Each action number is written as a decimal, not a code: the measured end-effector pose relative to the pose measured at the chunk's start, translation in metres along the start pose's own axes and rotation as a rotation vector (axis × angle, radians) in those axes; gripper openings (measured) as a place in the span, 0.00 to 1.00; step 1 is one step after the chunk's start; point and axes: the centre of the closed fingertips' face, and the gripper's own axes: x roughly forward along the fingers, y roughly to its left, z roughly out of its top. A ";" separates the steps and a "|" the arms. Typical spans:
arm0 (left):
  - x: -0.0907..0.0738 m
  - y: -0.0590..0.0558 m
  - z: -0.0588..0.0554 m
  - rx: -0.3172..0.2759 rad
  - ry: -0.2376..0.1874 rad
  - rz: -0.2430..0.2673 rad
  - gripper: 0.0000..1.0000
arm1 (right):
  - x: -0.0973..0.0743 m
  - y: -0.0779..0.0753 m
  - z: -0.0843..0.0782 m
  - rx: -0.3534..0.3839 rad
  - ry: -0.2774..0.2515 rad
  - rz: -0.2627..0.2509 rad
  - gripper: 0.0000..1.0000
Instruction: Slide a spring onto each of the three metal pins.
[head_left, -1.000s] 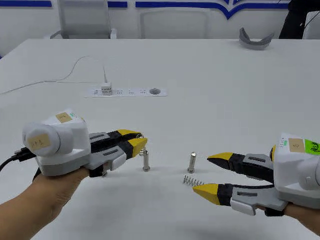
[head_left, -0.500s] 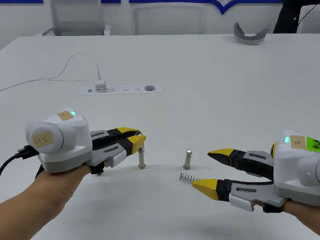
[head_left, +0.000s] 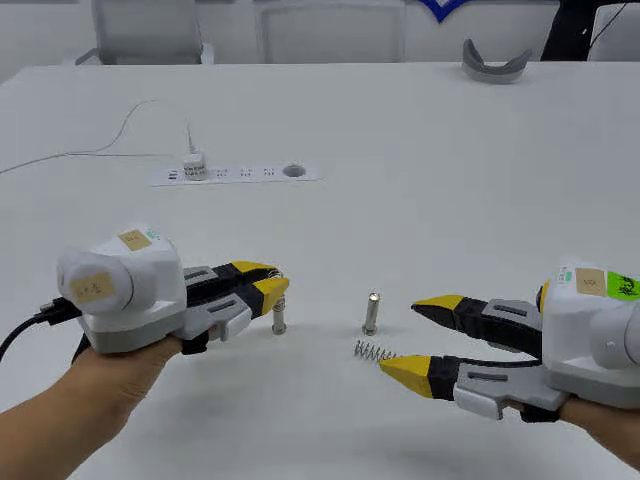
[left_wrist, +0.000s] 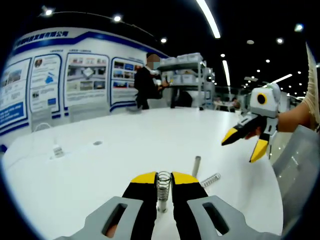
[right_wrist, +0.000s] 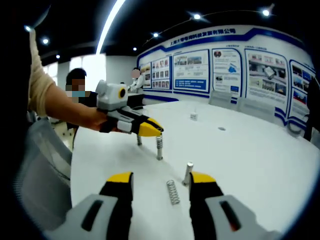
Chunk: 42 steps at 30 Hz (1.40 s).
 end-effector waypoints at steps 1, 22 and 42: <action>0.001 0.000 -0.002 0.000 0.002 0.000 0.10 | 0.000 0.000 0.000 0.001 0.000 0.000 0.46; 0.006 0.002 -0.029 0.005 0.067 0.020 0.10 | 0.002 0.001 -0.008 0.024 0.012 0.006 0.46; -0.001 0.000 -0.025 0.005 0.070 0.016 0.26 | 0.006 0.000 -0.014 0.018 0.034 0.016 0.45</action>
